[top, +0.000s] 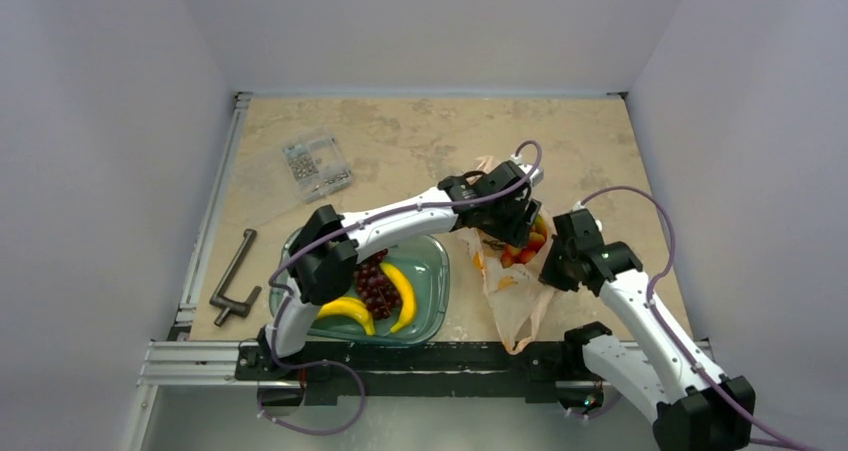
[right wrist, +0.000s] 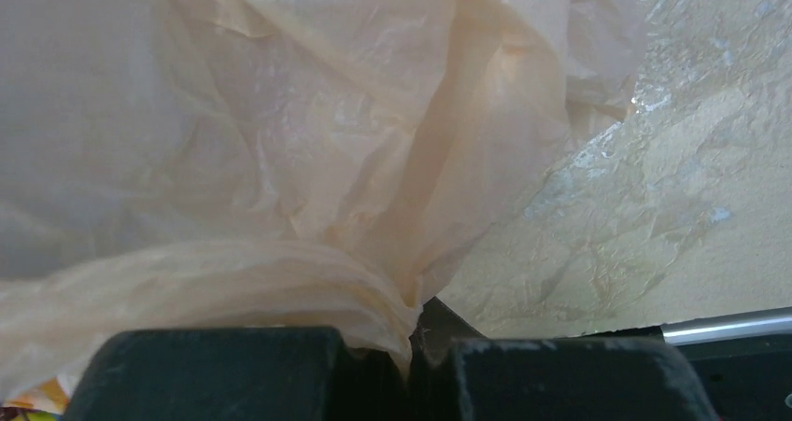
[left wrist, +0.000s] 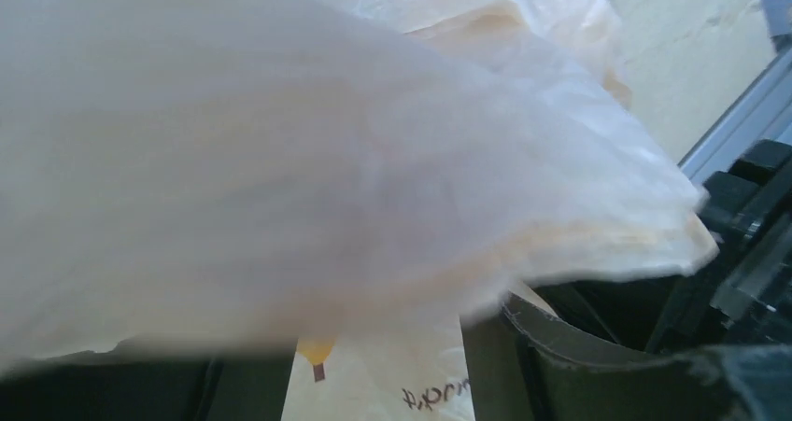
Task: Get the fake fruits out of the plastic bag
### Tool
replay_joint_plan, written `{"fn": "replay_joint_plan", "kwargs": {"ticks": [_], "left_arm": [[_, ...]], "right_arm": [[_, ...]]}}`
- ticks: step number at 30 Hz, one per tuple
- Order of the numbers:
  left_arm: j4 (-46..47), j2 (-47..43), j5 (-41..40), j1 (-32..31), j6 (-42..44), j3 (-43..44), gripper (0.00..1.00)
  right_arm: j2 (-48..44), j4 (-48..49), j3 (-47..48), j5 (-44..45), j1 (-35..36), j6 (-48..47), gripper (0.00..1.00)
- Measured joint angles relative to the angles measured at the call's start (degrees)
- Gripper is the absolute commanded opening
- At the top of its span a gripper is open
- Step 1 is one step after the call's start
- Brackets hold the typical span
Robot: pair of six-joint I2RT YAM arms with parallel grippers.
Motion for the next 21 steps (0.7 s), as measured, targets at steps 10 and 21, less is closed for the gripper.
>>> {"fn": "replay_joint_plan", "kwargs": {"ticks": [10, 21], "left_arm": [[-0.1, 7.0, 1.0, -0.1, 0.2, 0.6, 0.46], [-0.6, 7.2, 1.0, -0.5, 0.5, 1.2, 0.01]], "right_arm": [[2.4, 1.4, -0.5, 0.6, 0.0, 0.1, 0.00], [0.3, 1.7, -0.6, 0.7, 0.0, 0.2, 0.00]]}}
